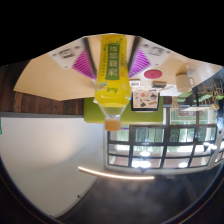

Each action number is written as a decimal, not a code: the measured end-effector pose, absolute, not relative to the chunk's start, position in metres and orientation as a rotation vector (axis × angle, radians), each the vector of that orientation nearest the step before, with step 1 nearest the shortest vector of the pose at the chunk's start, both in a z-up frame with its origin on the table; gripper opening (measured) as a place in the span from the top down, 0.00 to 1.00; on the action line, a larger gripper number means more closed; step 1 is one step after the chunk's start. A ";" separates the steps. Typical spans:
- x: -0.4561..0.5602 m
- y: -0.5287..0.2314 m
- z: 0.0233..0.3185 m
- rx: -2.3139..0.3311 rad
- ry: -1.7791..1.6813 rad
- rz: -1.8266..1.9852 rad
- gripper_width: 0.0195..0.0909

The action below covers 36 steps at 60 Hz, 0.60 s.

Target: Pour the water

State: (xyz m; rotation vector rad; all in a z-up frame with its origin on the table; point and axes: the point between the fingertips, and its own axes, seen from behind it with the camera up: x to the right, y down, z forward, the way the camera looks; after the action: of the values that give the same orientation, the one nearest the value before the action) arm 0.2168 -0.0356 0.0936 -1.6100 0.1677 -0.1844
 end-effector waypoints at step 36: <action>0.142 0.050 0.188 -1.496 -0.380 -0.782 0.88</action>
State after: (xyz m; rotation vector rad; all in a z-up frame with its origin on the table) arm 0.1423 0.0496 0.1883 -1.4955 -0.3799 -0.7820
